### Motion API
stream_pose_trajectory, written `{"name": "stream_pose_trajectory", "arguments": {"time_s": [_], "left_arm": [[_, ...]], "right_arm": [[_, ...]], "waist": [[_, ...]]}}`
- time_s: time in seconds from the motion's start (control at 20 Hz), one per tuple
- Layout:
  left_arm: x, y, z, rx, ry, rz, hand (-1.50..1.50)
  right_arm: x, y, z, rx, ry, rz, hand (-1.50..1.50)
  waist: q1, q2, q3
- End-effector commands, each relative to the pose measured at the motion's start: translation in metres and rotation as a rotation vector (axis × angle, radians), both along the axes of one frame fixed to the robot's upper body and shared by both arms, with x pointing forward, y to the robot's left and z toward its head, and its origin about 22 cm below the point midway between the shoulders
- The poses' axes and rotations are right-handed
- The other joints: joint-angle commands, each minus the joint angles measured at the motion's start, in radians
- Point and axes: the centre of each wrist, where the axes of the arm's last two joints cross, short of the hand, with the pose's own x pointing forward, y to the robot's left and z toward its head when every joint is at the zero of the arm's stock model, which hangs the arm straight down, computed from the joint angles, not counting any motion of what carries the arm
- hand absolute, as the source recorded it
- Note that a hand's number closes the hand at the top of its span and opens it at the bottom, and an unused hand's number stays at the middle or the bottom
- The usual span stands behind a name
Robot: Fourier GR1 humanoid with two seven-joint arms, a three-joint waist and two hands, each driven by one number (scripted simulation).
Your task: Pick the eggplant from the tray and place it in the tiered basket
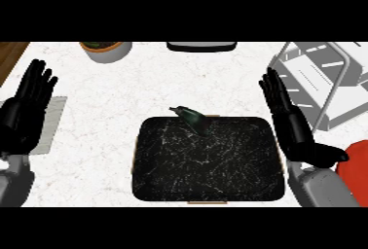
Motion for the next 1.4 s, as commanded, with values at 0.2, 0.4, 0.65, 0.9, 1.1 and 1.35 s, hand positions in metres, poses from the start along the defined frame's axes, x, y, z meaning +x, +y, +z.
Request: {"name": "stream_pose_trajectory", "arguments": {"time_s": [0.2, 0.4, 0.65, 0.9, 1.1, 1.35], "left_arm": [[0.007, -0.004, -0.017, 0.252, 0.038, 0.011, 0.00], [-0.003, 0.006, -0.032, 0.265, 0.118, 0.015, 0.00], [0.005, -0.009, -0.050, 0.275, 0.167, 0.034, 0.00], [0.000, 0.006, -0.055, 0.285, 0.167, 0.040, 0.00], [0.009, -0.018, -0.039, 0.282, 0.150, 0.005, 0.00], [0.012, -0.019, -0.039, 0.279, 0.144, 0.003, 0.00]], "right_arm": [[0.054, 0.042, 0.013, -0.044, 0.386, 0.163, 1.50], [0.047, -0.036, -0.030, -0.381, 0.529, -0.328, -1.50], [0.089, 0.022, 0.034, -0.407, 0.587, -0.356, -1.50], [0.106, 0.016, 0.099, -0.659, 0.662, -0.143, -1.50], [0.115, 0.057, 0.126, -0.917, 0.741, 0.008, -1.50], [0.130, 0.099, 0.148, -1.059, 0.830, 0.137, -1.50]], "waist": [[0.062, 0.021, 0.006], [0.035, 0.023, -0.010], [0.014, -0.003, 0.004], [0.017, -0.004, 0.003], [0.042, 0.000, 0.003], [0.045, 0.002, 0.005]]}}
